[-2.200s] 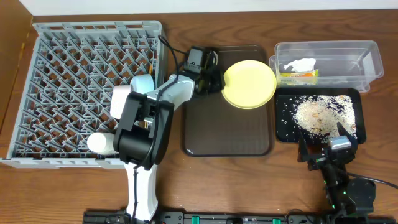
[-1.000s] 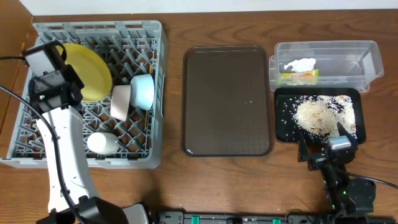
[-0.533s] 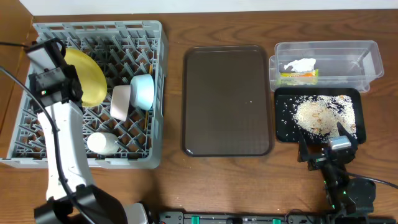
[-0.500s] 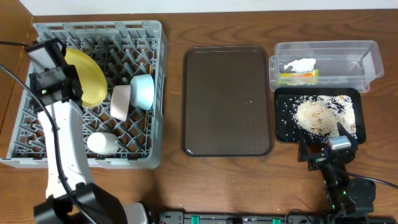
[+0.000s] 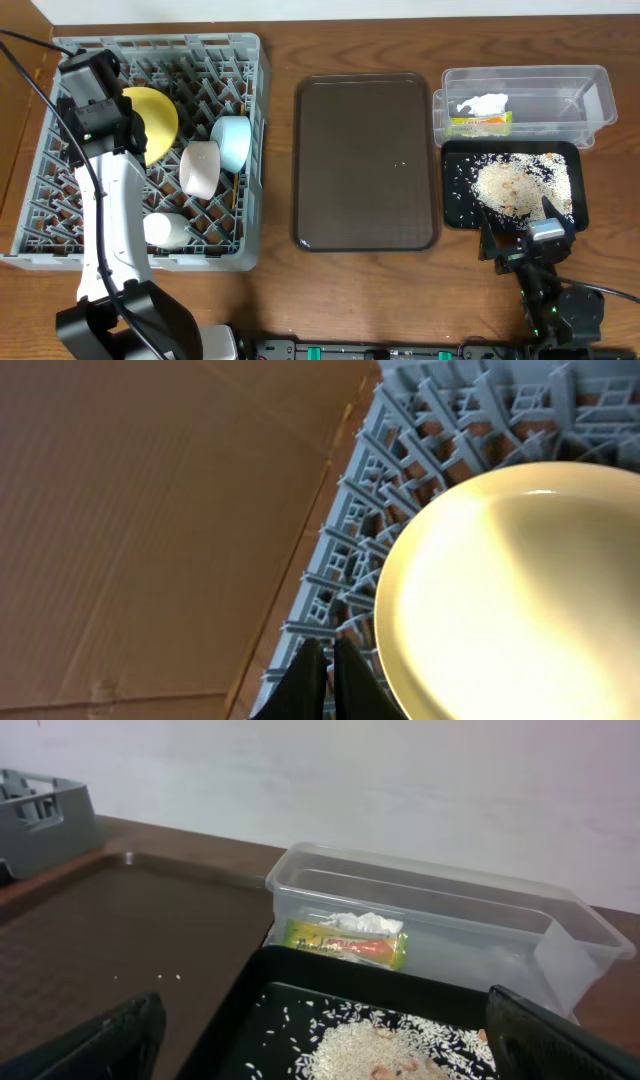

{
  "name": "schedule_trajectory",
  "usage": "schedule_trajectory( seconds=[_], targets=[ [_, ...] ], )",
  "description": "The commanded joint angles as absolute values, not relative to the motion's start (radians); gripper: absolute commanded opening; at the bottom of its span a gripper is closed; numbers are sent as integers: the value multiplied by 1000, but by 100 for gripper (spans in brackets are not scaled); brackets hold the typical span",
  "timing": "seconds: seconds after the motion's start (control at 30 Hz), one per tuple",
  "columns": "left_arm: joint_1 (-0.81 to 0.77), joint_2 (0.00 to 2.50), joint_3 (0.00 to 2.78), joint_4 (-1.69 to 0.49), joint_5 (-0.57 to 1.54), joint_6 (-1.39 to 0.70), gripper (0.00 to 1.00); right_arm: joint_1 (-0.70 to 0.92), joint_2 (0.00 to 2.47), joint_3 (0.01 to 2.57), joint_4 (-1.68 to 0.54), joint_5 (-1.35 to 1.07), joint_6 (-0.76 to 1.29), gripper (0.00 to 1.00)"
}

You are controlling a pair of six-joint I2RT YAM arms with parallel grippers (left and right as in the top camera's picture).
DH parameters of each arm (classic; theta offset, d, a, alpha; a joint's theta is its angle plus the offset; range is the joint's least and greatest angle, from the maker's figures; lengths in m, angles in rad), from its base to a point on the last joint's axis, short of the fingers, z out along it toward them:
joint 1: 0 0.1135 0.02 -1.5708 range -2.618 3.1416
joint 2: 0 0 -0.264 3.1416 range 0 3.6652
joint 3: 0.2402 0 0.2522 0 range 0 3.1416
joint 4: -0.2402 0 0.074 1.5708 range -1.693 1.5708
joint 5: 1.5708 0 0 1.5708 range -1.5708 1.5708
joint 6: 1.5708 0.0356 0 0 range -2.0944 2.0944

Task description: Sort waste into correct bins and load items into the dishwasher

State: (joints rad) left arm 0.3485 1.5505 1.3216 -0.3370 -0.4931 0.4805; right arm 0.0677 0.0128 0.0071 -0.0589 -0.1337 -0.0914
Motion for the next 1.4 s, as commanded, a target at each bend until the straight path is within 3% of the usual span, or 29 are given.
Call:
schedule_trajectory(
  seconds=[0.0, 0.1, 0.17, 0.2, 0.27, 0.3, 0.4, 0.53, 0.57, 0.67, 0.87, 0.97, 1.17, 1.37],
  targets=[
    [341, 1551, 1328, -340, -535, 454, 8, 56, 12, 6, -63, -131, -83, 99],
    [347, 1549, 1328, -388, -533, 272, 15, 56, 12, 6, -63, -131, -83, 99],
    [397, 1549, 1328, -480, -379, 73, 29, 56, 12, 6, -63, -131, -83, 99],
    [422, 1549, 1328, -509, -300, 21, 46, 56, 12, 6, -63, -131, -83, 99],
    [484, 1551, 1328, -560, -133, -83, 57, 56, 12, 6, -63, -131, -83, 99],
    [523, 1546, 1328, -591, -11, -102, 75, 56, 12, 6, -63, -131, -83, 99],
    [582, 1541, 1328, -628, 112, -102, 85, 56, 12, 6, -63, -131, -83, 99],
    [661, 1569, 1328, -600, 105, -176, 85, 56, 12, 6, -63, -131, -83, 99],
    [684, 1588, 1328, -583, 109, -178, 85, 56, 12, 6, -63, -131, -83, 99],
    [720, 1648, 1328, -553, 193, -179, 70, 56, 12, 6, -63, -131, -83, 99],
    [742, 1785, 1328, -513, 255, -201, 66, 56, 12, 6, -63, -131, -83, 99],
    [742, 1823, 1328, -481, 313, -201, 58, 56, 12, 6, -63, -131, -83, 99],
    [743, 1836, 1328, -447, 325, -201, 10, 56, 12, 6, -63, -131, -83, 99],
    [750, 1826, 1328, -455, 332, -198, 7, 56, 12, 6, -63, -131, -83, 99]
  ],
)
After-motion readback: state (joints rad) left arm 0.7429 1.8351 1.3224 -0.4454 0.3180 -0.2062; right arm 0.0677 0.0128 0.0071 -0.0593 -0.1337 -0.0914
